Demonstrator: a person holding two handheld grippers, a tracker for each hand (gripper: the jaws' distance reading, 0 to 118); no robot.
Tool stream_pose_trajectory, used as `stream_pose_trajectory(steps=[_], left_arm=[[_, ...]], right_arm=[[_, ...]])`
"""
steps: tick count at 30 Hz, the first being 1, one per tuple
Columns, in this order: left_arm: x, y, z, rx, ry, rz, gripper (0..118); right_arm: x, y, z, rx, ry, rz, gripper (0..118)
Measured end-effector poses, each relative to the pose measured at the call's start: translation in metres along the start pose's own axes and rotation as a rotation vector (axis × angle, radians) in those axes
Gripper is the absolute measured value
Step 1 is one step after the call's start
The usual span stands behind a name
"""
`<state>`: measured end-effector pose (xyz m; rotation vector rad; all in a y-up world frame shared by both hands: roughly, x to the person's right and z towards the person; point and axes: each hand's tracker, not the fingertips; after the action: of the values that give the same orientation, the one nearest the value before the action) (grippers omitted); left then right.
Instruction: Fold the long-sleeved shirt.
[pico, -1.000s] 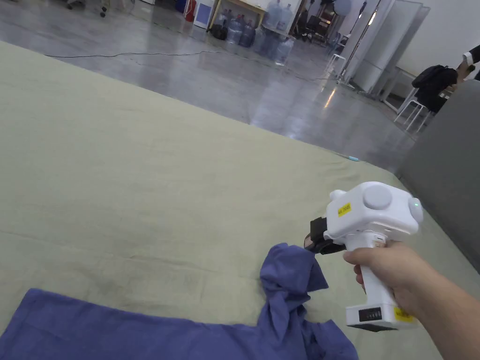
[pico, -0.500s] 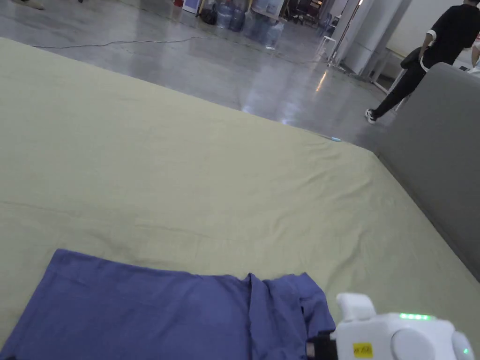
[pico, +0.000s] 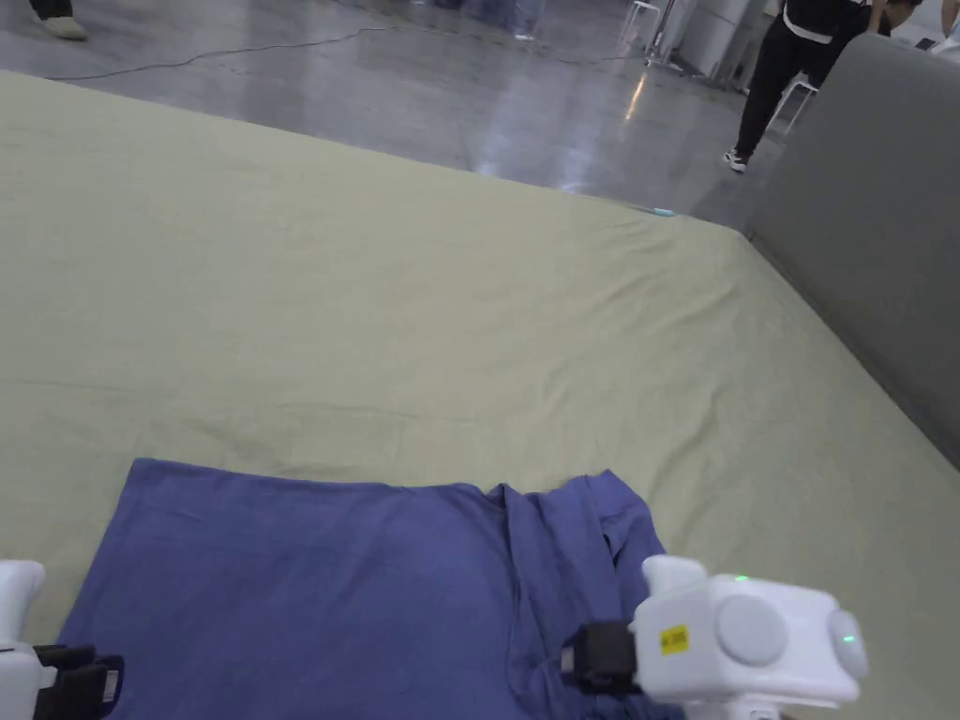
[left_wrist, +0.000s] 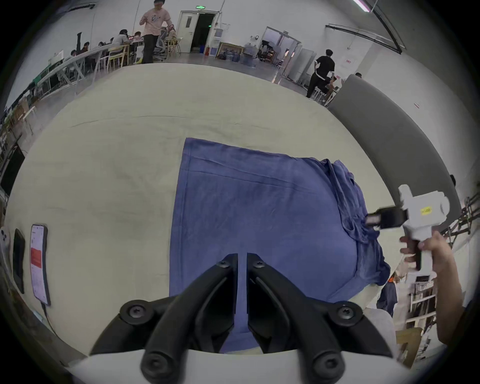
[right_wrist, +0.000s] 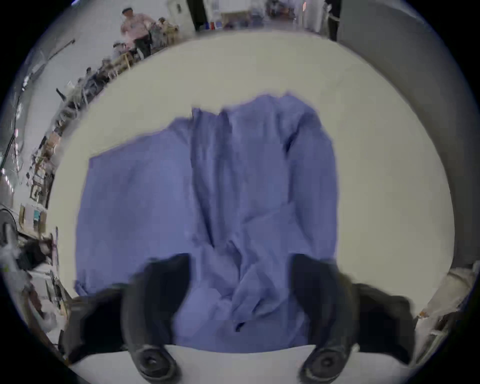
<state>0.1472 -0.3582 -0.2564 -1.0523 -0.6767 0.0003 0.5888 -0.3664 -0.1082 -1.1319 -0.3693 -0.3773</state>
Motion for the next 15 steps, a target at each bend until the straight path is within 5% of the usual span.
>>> stream_pose_trajectory(steps=[3,7,8,9,10,11,15], left_arm=[[0.004,0.0,0.005,0.002,0.015,-0.011,2],[0.009,-0.001,0.01,0.0,0.005,-0.005,2],[0.01,-0.003,0.011,0.001,0.004,-0.004,2],[0.011,-0.004,0.012,0.003,0.004,-0.002,2],[0.012,-0.006,0.012,0.005,0.009,0.008,2],[0.012,-0.008,0.012,0.002,0.011,0.015,2],[0.006,0.005,0.004,-0.009,-0.035,0.068,2]], right_arm=[[0.0,-0.009,0.061,0.165,0.111,-0.025,96],[0.003,-0.05,0.079,0.135,0.234,-0.102,96],[0.005,-0.063,0.077,0.133,0.266,-0.103,87],[0.006,-0.073,0.072,0.121,0.266,-0.103,62],[0.003,-0.084,0.059,0.081,0.247,-0.115,16],[0.005,-0.089,0.057,0.074,0.194,-0.089,0],[0.009,-0.096,0.033,0.007,0.206,-0.082,0]])
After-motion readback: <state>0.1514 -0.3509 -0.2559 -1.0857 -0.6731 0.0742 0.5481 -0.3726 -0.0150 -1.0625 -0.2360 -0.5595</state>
